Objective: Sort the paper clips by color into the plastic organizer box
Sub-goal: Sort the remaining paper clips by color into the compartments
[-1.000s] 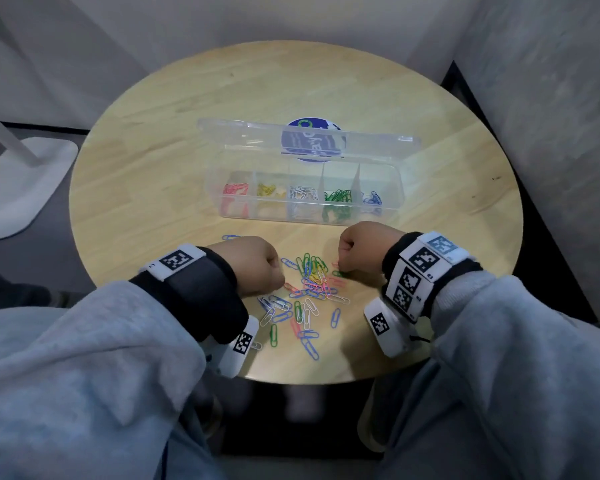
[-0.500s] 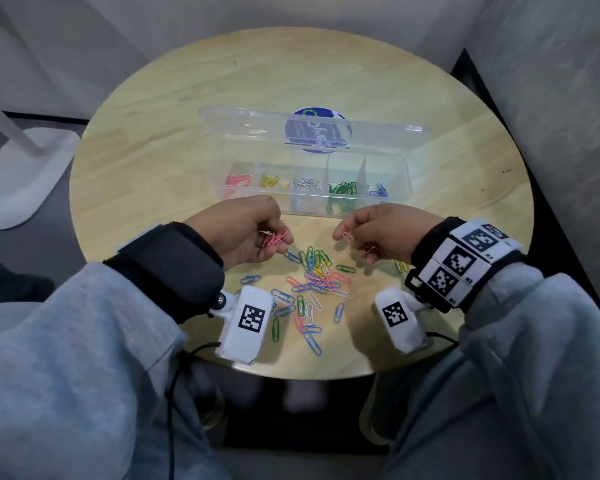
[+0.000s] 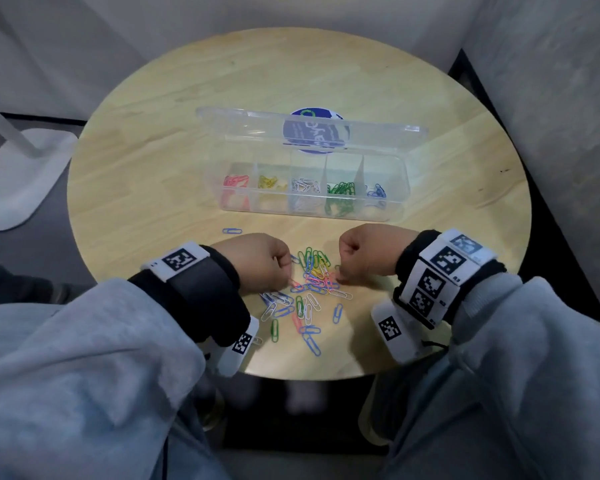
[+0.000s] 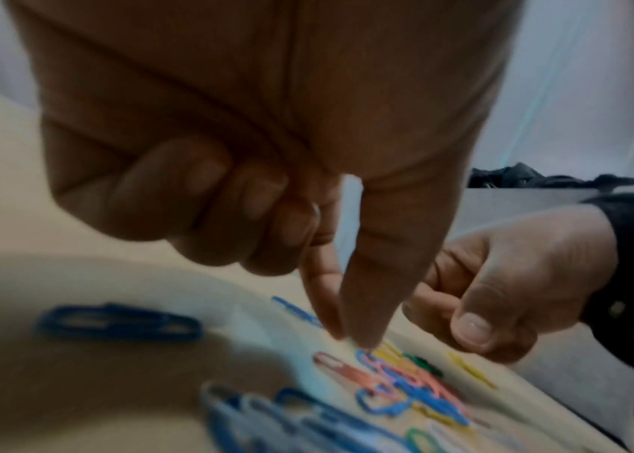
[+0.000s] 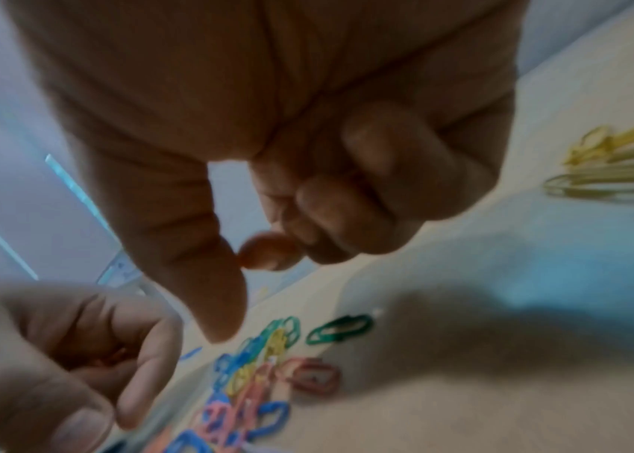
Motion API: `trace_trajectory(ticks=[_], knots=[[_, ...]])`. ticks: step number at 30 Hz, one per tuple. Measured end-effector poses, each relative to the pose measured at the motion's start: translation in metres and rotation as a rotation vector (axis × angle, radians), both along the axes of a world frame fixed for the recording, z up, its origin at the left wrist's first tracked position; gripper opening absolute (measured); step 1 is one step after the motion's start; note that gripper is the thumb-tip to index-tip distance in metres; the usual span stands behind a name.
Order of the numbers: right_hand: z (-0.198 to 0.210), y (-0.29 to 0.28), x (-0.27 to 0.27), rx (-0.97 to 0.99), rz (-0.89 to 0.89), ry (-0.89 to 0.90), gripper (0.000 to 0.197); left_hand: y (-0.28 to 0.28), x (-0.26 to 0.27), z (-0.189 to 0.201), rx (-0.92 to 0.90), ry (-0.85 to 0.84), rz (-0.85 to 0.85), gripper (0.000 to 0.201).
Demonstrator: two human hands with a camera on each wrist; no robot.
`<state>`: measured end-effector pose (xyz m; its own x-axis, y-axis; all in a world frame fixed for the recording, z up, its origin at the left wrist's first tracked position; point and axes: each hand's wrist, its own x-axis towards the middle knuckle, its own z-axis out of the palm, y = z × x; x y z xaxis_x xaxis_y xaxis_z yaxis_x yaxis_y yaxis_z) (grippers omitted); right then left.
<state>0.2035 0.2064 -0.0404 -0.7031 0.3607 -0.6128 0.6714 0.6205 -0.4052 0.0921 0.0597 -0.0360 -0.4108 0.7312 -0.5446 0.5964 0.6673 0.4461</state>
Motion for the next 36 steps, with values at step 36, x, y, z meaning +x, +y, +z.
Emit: trace_trajectory(ticks=[36], knots=[[0.012, 0.017, 0.004, -0.233, -0.241, 0.144, 0.025, 0.009, -0.015, 0.011, 0.416, -0.953, 0.583, 0.039]])
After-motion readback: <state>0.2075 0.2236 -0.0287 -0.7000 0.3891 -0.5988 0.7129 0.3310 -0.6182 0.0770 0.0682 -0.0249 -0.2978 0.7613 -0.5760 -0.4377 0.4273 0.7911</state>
